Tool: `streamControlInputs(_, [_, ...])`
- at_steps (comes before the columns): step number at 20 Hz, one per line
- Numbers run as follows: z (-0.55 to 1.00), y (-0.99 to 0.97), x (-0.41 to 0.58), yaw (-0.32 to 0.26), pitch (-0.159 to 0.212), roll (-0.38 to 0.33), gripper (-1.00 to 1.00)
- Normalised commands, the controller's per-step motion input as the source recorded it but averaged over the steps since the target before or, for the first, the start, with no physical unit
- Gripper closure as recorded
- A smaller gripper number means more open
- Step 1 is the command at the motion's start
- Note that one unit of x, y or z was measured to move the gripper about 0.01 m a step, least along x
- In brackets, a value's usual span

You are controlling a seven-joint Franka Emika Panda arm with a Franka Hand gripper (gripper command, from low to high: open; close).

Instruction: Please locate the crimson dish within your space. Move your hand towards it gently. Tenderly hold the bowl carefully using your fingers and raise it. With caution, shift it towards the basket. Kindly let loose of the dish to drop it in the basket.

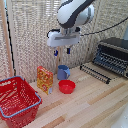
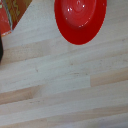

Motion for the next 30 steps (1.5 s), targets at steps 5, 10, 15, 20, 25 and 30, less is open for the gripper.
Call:
streamControlInputs(5, [-0.14,-0.34,-0.231,-0.027,0.0,0.042,-1.0])
streamControlInputs(10, [-0.16,-0.45,-0.098,-0.068,0.0,0.068,-1.0])
streamControlInputs(15, [-0.25,-0.38,-0.009,-0.082,0.0,0.058,-1.0])
streamControlInputs(20, [-0.45,-0.26,-0.089,-0.075,0.001,0.025,-1.0])
streamControlInputs(25, [-0.44,-0.18,-0.357,-0.034,0.001,0.005,-1.0])
streamControlInputs(30, [-0.43,-0.06,-0.286,-0.008,-0.002,0.0,-1.0])
